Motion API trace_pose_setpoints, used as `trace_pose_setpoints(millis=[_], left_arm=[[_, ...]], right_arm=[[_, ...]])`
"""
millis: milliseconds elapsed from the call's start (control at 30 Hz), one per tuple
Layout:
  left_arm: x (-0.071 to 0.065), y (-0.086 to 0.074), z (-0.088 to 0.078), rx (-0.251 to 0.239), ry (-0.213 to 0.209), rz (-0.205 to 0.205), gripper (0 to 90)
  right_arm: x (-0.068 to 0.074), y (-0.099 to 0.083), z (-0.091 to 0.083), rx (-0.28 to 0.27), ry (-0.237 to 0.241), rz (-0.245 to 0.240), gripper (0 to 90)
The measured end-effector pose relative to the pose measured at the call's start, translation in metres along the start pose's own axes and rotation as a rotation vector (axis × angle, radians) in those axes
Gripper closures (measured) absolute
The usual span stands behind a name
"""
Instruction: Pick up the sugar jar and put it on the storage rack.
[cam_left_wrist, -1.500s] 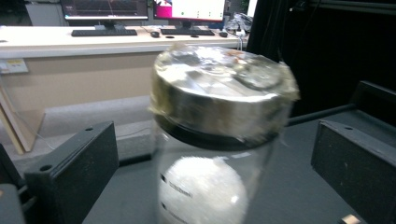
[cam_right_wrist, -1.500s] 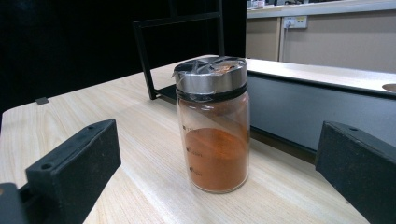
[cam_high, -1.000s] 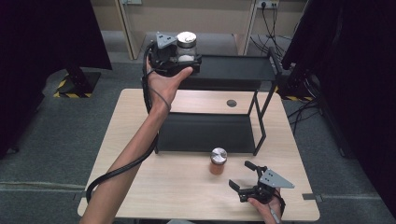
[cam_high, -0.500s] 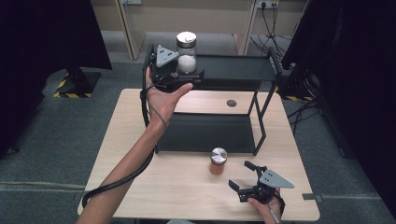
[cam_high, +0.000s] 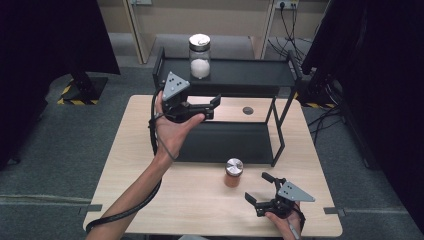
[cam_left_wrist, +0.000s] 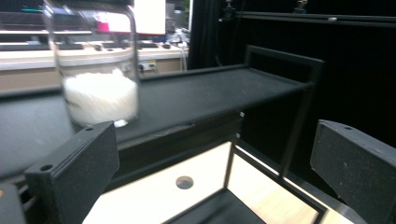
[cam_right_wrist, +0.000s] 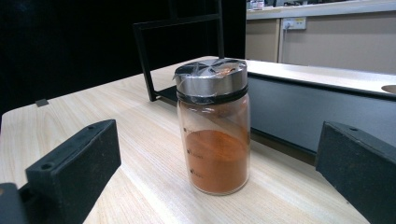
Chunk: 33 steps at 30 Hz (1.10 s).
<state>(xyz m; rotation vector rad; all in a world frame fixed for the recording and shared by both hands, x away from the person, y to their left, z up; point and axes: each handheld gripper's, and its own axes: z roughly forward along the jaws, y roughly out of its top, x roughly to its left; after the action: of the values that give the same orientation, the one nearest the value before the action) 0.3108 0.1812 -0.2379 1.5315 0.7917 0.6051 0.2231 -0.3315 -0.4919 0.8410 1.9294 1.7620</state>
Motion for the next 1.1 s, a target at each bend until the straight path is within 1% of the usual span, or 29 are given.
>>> trace_pose_setpoints(millis=[33,67,133,200,267,400,600,700,867,1100], left_arm=[[0.0,-0.008,-0.002,-0.007,-0.015,-0.002,0.5],[0.0,-0.008,-0.002,-0.007,-0.015,-0.002,0.5],[0.0,-0.016,-0.004,-0.011,-0.024,-0.009,0.5],[0.0,-0.022,-0.005,-0.006,-0.036,-0.006,0.5],[0.002,-0.03,-0.007,-0.016,-0.051,-0.012,0.5],[0.002,-0.045,-0.011,-0.024,-0.055,0.001,0.4],[0.005,-0.074,-0.02,-0.035,-0.074,-0.012,0.3],[0.008,-0.088,-0.024,-0.034,-0.094,-0.02,0.3],[0.012,-0.105,-0.032,-0.043,-0.122,-0.049,0.3],[0.013,-0.124,-0.04,-0.036,-0.142,-0.046,0.3]], right_arm=[[0.0,0.0,0.0,0.0,0.0,0.001,0.4],[0.0,0.0,0.0,0.0,0.0,0.001,0.4],[0.0,0.0,0.0,0.0,0.0,0.001,0.4],[0.0,0.0,0.0,-0.002,-0.001,0.0,0.4],[0.0,0.0,0.0,-0.002,-0.002,0.001,0.4],[0.0,0.0,0.0,-0.003,-0.001,0.0,0.4],[0.0,0.0,0.0,-0.002,-0.001,-0.001,0.4],[0.0,0.0,0.0,0.0,0.0,0.001,0.4],[0.0,0.0,0.0,0.0,0.002,0.0,0.3],[0.0,0.0,0.001,0.0,0.001,0.001,0.4]])
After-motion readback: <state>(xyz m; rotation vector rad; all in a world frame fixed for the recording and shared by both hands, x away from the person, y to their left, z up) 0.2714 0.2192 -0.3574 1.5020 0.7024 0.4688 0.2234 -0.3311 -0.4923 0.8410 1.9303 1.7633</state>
